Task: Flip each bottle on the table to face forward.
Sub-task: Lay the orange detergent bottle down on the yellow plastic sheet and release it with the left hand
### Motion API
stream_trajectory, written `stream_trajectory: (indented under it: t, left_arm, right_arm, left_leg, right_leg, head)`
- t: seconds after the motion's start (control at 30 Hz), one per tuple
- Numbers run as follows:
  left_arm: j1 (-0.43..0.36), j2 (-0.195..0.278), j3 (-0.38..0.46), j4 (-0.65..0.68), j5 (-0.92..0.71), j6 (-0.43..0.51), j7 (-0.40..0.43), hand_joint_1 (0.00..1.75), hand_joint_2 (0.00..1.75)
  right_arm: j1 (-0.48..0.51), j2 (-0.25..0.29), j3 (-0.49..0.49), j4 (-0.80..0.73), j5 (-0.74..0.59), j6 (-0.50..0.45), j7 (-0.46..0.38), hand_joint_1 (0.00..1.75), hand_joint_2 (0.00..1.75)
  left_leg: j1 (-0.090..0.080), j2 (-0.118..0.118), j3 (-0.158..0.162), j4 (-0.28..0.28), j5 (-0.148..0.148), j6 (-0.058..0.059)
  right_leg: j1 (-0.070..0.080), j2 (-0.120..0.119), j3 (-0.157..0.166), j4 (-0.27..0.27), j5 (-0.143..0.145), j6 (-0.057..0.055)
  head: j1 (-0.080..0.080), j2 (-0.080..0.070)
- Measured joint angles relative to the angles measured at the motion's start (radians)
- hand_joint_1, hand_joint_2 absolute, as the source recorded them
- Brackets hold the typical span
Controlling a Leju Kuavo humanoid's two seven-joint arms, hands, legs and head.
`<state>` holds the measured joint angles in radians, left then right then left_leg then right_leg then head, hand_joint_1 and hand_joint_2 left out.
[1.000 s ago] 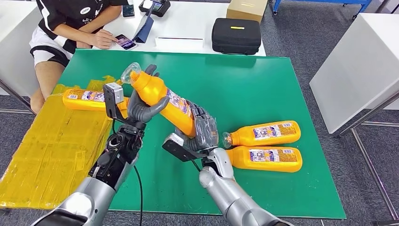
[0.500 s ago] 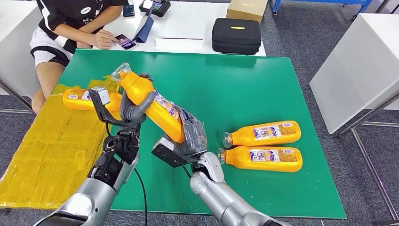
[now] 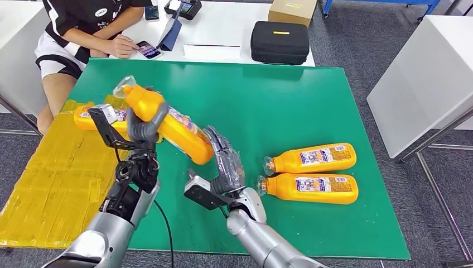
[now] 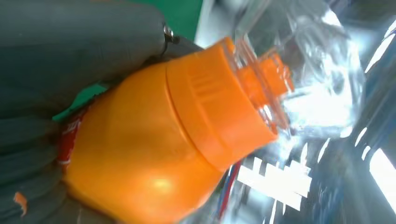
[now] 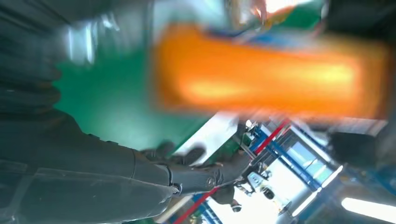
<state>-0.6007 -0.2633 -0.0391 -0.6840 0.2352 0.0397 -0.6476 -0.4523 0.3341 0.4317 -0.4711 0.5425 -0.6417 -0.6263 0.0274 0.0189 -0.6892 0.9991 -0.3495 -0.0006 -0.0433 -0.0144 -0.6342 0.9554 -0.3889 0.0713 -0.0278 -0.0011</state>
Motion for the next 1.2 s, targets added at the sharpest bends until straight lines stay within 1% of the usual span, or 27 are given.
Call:
stream_trajectory:
  t: [0.07, 0.1, 0.2, 0.23, 0.27, 0.3, 0.43, 0.5, 0.53, 0.6, 0.63, 0.67, 0.7, 0.73, 0.77, 0.8, 0.83, 0.9, 0.97, 1.0, 1.07, 1.2]
  left_arm:
    - [0.002, 0.008, -0.002, -0.036, -0.087, 0.111, -0.025, 1.75, 1.75]
    - [0.004, 0.012, -0.006, -0.059, -0.149, 0.193, -0.035, 1.75, 1.75]
    - [0.008, 0.033, -0.028, -0.132, -0.373, 0.497, -0.052, 1.75, 1.75]
    - [0.004, 0.043, -0.033, -0.147, -0.448, 0.570, -0.054, 1.75, 1.75]
    - [-0.001, 0.052, -0.031, -0.153, -0.532, 0.612, -0.054, 1.75, 1.75]
    - [-0.008, 0.060, -0.024, -0.155, -0.618, 0.635, -0.054, 1.75, 1.75]
    - [-0.037, 0.072, 0.053, -0.148, -0.934, 0.645, -0.044, 1.75, 1.75]
    - [-0.047, 0.073, 0.102, -0.153, -1.133, 0.646, 0.000, 1.75, 1.75]
    - [-0.049, 0.076, 0.127, -0.167, -1.297, 0.646, 0.054, 1.75, 1.75]
    - [-0.051, 0.090, 0.158, -0.201, -1.643, 0.646, 0.178, 1.75, 1.75]
    - [-0.053, 0.110, 0.156, -0.214, -1.781, 0.646, 0.252, 1.75, 1.75]
    - [-0.062, 0.138, 0.134, -0.213, -1.844, 0.646, 0.340, 1.75, 1.75]
    - [-0.076, 0.168, 0.098, -0.201, -1.869, 0.646, 0.441, 1.75, 1.75]
    - [-0.098, 0.203, 0.041, -0.174, -1.858, 0.647, 0.558, 1.75, 1.75]
    - [-0.128, 0.234, -0.036, -0.132, -1.841, 0.646, 0.668, 1.75, 1.75]
    - [-0.159, 0.259, -0.126, -0.082, -1.828, 0.646, 0.738, 1.75, 1.75]
    - [-0.188, 0.286, -0.222, -0.028, -1.819, 0.645, 0.783, 1.75, 1.75]
    - [-0.229, 0.322, -0.404, 0.078, -1.813, 0.638, 0.790, 1.75, 1.75]
    - [-0.246, 0.344, -0.528, 0.166, -1.809, 0.617, 0.772, 1.75, 1.75]
    - [-0.248, 0.352, -0.566, 0.201, -1.805, 0.602, 0.765, 1.75, 1.75]
    - [-0.248, 0.369, -0.612, 0.259, -1.799, 0.575, 0.749, 1.75, 1.75]
    - [-0.245, 0.390, -0.646, 0.327, -1.791, 0.547, 0.736, 1.75, 1.75]
  right_arm:
    - [0.022, -0.009, -0.023, -0.033, -0.042, 0.013, -0.021, 0.00, 0.00]
    - [0.035, -0.014, -0.036, -0.056, -0.067, 0.024, -0.029, 0.00, 0.00]
    - [0.099, -0.034, -0.075, -0.178, -0.135, 0.061, -0.032, 0.00, 0.00]
    - [0.128, -0.043, -0.085, -0.234, -0.149, 0.069, -0.025, 0.00, 0.00]
    - [0.157, -0.052, -0.092, -0.295, -0.159, 0.075, -0.015, 0.00, 0.00]
    - [0.184, -0.060, -0.098, -0.356, -0.168, 0.078, -0.004, 0.00, 0.00]
    - [0.261, -0.085, -0.113, -0.548, -0.191, 0.081, 0.015, 0.00, 1.75]
    - [0.286, -0.094, -0.119, -0.615, -0.214, 0.082, 0.015, 0.00, 1.75]
    - [0.298, -0.099, -0.122, -0.648, -0.228, 0.082, 0.013, 0.00, 1.75]
    - [0.317, -0.109, -0.127, -0.704, -0.249, 0.078, 0.008, 0.00, 1.75]
    - [0.325, -0.115, -0.130, -0.730, -0.258, 0.076, 0.005, 0.00, 1.75]
    - [0.333, -0.120, -0.133, -0.752, -0.265, 0.075, 0.002, 0.00, 1.75]
    - [0.341, -0.125, -0.136, -0.774, -0.274, 0.073, -0.003, 0.00, 1.75]
    - [0.350, -0.131, -0.141, -0.797, -0.284, 0.071, -0.011, 0.00, 1.75]
    - [0.360, -0.137, -0.147, -0.818, -0.294, 0.068, -0.019, 0.00, 1.75]
    - [0.367, -0.143, -0.154, -0.836, -0.302, 0.067, -0.025, 0.00, 1.75]
    - [0.373, -0.150, -0.161, -0.852, -0.309, 0.065, -0.031, 0.00, 1.75]
    - [0.380, -0.160, -0.174, -0.882, -0.315, 0.064, -0.039, 0.00, 1.75]
    - [0.388, -0.167, -0.186, -0.911, -0.308, 0.059, -0.043, 0.00, 1.75]
    - [0.395, -0.171, -0.192, -0.925, -0.295, 0.053, -0.041, 0.00, 1.75]
    - [0.406, -0.179, -0.202, -0.948, -0.247, 0.038, -0.026, 0.00, 1.75]
    - [0.415, -0.192, -0.213, -0.973, -0.160, 0.018, 0.013, 0.00, 1.75]
  left_leg:
    - [0.000, -0.001, 0.000, 0.000, 0.000, 0.000]
    - [0.000, -0.001, -0.001, 0.000, 0.000, 0.000]
    - [0.000, -0.001, -0.001, 0.000, 0.000, 0.000]
    - [0.000, -0.002, -0.001, 0.000, 0.000, 0.000]
    - [0.000, -0.002, -0.001, 0.000, 0.000, 0.000]
    - [0.000, -0.003, -0.001, 0.000, 0.000, 0.000]
    - [0.000, -0.003, -0.001, 0.000, 0.000, 0.000]
    - [0.000, -0.002, -0.001, 0.000, 0.000, 0.000]
    - [0.000, -0.002, -0.001, 0.000, 0.000, 0.000]
    - [0.000, -0.002, -0.001, 0.000, 0.000, 0.000]
    - [0.000, -0.002, -0.001, 0.000, 0.000, 0.000]
    - [0.000, -0.001, -0.001, 0.000, 0.000, 0.000]
    - [0.000, 0.000, 0.000, 0.000, 0.000, 0.000]
    - [0.000, 0.001, 0.000, 0.000, 0.000, 0.000]
    - [0.000, 0.001, 0.000, 0.000, 0.000, 0.000]
    - [0.000, 0.000, 0.000, 0.000, 0.000, 0.000]
    - [0.000, -0.001, 0.000, 0.000, 0.001, 0.000]
    - [0.000, -0.003, 0.000, 0.000, 0.001, 0.000]
    - [-0.002, 0.000, 0.000, 0.000, 0.000, 0.000]
    - [-0.002, 0.003, 0.000, 0.000, 0.000, 0.000]
    - [-0.003, 0.007, 0.000, 0.000, 0.000, 0.000]
    - [-0.002, 0.006, 0.000, 0.000, 0.000, -0.001]
  right_leg:
    - [0.000, -0.002, 0.000, 0.000, 0.000, 0.000]
    - [0.000, -0.002, 0.000, 0.000, 0.000, 0.000]
    - [0.000, -0.002, 0.000, 0.000, 0.000, 0.000]
    - [0.000, -0.002, 0.000, 0.000, 0.000, 0.001]
    - [0.000, -0.003, 0.001, 0.000, -0.001, 0.001]
    - [0.000, -0.003, 0.001, 0.000, -0.001, 0.002]
    - [0.000, -0.002, 0.000, 0.000, -0.001, 0.002]
    - [0.000, -0.002, 0.000, 0.000, -0.001, 0.002]
    - [0.000, -0.002, 0.000, 0.000, -0.001, 0.002]
    - [0.000, -0.002, 0.000, 0.000, -0.001, 0.002]
    - [0.000, -0.001, -0.001, 0.000, -0.001, 0.002]
    - [0.000, -0.001, -0.003, 0.000, -0.001, 0.001]
    - [0.000, 0.000, -0.005, 0.000, 0.000, 0.001]
    - [0.000, 0.001, -0.007, 0.000, 0.000, 0.000]
    - [0.000, 0.001, -0.006, 0.000, 0.000, -0.001]
    - [0.000, 0.000, -0.005, 0.000, 0.000, 0.000]
    - [0.000, -0.002, -0.003, 0.000, -0.001, 0.000]
    - [-0.001, -0.004, 0.000, 0.000, -0.001, 0.001]
    - [-0.002, 0.000, 0.000, 0.000, 0.000, 0.001]
    - [-0.003, 0.002, -0.001, 0.000, 0.001, 0.000]
    - [-0.003, 0.006, -0.003, 0.000, 0.002, 0.000]
    - [-0.002, 0.006, -0.004, 0.001, 0.001, 0.000]
  head:
    - [0.000, 0.000]
    - [0.000, 0.000]
    - [0.000, 0.000]
    - [0.000, 0.000]
    - [0.000, 0.000]
    - [0.000, 0.000]
    - [0.000, 0.000]
    - [0.000, 0.000]
    - [0.001, 0.000]
    - [0.000, 0.000]
    - [0.001, 0.000]
    - [0.000, 0.000]
    - [0.001, 0.000]
    - [0.000, 0.000]
    - [-0.001, 0.000]
    - [-0.002, 0.000]
    - [-0.003, 0.000]
    - [-0.002, 0.000]
    - [-0.002, 0.000]
    - [-0.002, 0.000]
    - [-0.003, 0.000]
    - [-0.003, 0.000]
